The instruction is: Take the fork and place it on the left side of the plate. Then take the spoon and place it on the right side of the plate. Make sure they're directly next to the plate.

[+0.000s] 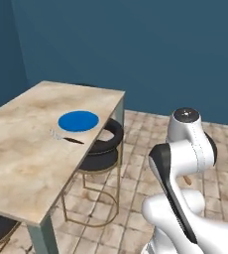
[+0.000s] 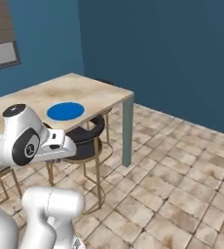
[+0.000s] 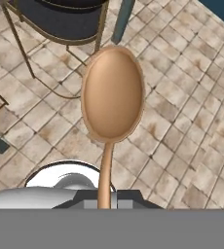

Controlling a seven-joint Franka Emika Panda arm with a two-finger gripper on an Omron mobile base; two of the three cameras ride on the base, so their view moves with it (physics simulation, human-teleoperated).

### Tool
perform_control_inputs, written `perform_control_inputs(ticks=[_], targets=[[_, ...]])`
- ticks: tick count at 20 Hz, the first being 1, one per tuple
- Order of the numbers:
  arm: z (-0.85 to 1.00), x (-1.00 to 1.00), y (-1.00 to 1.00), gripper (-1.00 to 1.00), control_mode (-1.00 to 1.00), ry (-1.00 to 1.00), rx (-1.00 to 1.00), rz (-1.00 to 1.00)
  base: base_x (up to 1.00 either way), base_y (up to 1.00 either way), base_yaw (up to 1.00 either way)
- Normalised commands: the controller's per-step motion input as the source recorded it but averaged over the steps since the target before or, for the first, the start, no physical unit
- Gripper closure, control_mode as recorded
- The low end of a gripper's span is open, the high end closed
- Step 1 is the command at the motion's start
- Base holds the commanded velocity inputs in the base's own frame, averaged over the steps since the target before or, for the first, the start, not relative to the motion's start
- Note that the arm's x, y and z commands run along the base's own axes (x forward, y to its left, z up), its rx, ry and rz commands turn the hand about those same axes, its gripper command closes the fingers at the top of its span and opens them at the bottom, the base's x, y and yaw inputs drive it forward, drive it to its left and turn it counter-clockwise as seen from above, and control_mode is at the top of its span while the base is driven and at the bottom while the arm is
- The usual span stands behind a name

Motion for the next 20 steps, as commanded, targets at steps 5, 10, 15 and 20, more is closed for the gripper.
perform_control_inputs(ticks=[5,10,15,20], targets=[[0.0,0.0,0.0,1.0,1.0,0.0,0.0,0.0,0.8,-0.95,0.15],[0.0,0.0,0.0,1.0,1.0,0.0,0.0,0.0,0.97,-0.67,0.24],[0.0,0.0,0.0,1.0,1.0,0.0,0.0,0.0,0.99,-0.33,0.39],[0.0,0.0,0.0,1.0,1.0,0.0,0.0,0.0,0.87,-0.28,0.46]])
